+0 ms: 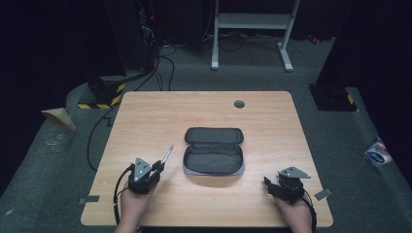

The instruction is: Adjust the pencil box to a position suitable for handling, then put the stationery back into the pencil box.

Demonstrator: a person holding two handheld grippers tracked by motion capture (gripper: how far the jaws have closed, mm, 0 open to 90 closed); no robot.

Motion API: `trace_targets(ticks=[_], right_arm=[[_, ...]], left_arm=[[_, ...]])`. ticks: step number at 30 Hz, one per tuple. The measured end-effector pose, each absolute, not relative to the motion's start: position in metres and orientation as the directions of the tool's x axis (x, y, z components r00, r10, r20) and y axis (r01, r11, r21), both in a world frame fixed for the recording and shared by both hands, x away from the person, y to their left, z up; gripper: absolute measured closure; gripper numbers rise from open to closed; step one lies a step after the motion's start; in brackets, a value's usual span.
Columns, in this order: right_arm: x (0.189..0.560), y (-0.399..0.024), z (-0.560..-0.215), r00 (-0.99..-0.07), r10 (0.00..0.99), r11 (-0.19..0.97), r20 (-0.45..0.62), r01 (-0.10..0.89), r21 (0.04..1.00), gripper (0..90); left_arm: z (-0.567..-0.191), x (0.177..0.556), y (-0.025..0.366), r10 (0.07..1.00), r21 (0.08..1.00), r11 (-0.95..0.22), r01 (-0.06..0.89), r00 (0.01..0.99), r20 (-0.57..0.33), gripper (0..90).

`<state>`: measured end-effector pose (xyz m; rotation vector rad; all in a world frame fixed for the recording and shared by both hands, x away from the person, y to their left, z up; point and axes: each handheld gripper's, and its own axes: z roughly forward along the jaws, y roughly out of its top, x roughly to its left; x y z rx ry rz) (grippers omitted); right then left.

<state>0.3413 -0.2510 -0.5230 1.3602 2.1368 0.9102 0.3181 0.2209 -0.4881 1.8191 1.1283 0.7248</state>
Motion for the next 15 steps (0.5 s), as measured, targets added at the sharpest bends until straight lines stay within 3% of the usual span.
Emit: trace_targets(ticks=[15], right_arm=[[0.342, -0.251, -0.523, -0.421, 0.907, 0.301, -0.019, 0.614, 0.730, 35.7]], left_arm=[[-0.476, 0.317, 0.207, 0.868, 0.907, -0.229, 0.353, 0.496, 0.026, 79.2]])
